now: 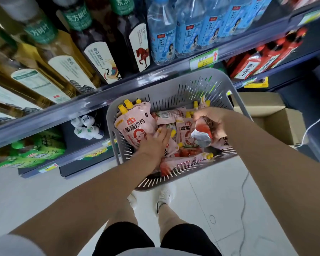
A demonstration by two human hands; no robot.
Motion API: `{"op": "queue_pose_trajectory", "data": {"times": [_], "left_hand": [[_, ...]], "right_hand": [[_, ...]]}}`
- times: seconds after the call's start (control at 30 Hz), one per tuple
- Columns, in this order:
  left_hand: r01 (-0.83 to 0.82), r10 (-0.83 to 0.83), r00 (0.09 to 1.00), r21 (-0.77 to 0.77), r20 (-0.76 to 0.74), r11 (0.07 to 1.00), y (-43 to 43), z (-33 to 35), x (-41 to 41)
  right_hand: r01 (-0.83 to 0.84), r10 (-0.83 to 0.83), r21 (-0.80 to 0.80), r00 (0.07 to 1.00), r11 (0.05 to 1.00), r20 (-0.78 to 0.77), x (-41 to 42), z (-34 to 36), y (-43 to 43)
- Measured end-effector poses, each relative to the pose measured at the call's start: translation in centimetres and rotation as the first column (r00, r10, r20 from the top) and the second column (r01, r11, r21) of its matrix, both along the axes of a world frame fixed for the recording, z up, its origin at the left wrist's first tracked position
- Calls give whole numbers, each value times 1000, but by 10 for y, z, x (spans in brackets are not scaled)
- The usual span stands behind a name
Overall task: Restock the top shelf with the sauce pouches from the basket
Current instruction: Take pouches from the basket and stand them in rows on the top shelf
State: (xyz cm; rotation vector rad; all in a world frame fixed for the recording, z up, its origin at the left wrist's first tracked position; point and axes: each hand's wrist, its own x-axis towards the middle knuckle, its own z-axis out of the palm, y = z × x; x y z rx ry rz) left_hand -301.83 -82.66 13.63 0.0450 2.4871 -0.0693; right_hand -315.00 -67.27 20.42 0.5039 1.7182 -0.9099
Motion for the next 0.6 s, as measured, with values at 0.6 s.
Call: {"op": "queue_pose_trajectory", "data": {"times": [0.6], "left_hand": [[12, -38, 997, -327, -73, 945, 19, 6, -36]], "right_hand": [[44, -45, -25, 997, 999, -69, 25, -1, 5]]}}
